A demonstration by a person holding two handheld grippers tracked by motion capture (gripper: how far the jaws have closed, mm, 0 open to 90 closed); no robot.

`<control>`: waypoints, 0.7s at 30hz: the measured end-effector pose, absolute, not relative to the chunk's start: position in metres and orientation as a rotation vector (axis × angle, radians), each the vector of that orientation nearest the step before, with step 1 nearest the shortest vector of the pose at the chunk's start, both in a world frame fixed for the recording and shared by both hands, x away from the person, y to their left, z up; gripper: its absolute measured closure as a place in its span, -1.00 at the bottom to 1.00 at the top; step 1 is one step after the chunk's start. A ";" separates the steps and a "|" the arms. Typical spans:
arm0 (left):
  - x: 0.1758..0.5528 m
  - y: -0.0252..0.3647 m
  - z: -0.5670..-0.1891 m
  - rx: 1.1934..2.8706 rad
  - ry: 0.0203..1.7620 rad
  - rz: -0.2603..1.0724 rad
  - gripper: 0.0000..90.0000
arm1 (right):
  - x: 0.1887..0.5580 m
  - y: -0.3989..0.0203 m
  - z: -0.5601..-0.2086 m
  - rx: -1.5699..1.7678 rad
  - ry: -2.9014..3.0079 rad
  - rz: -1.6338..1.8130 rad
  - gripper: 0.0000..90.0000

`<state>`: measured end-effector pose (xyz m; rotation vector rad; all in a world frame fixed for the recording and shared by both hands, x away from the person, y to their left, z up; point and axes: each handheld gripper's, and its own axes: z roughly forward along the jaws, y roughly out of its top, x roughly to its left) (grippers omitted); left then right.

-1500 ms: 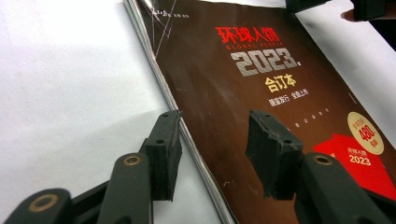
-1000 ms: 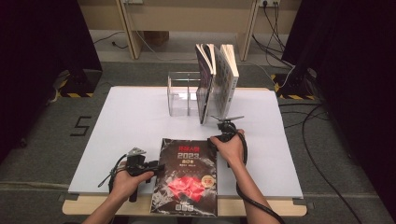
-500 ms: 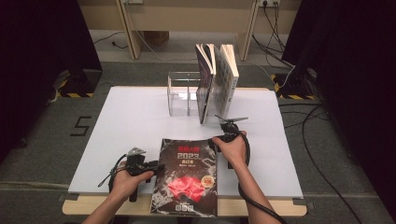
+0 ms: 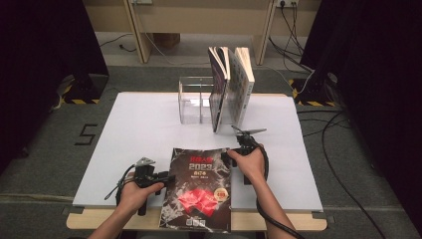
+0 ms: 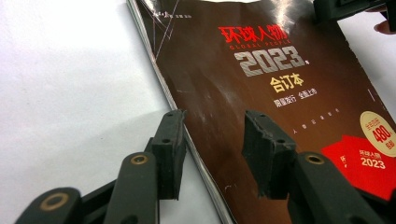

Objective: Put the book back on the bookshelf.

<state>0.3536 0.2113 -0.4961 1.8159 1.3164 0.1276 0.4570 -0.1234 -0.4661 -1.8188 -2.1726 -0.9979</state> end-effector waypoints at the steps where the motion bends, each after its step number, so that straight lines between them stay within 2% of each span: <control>1: 0.354 0.211 -0.496 1.814 1.315 0.125 0.29 | 0.457 -0.124 -0.466 -1.822 -2.168 -1.001 0.49; 11: 0.354 0.213 -0.496 1.818 1.310 0.118 0.29 | 0.454 -0.125 -0.450 -1.752 -2.171 -1.055 0.93; 17: 0.356 0.217 -0.495 1.789 1.314 0.081 0.24 | 0.450 -0.124 -0.438 -1.726 -2.152 -1.148 0.95; 21: 0.358 0.222 -0.489 1.758 1.300 0.100 0.18 | 0.446 -0.122 -0.427 -1.723 -2.159 -1.199 0.95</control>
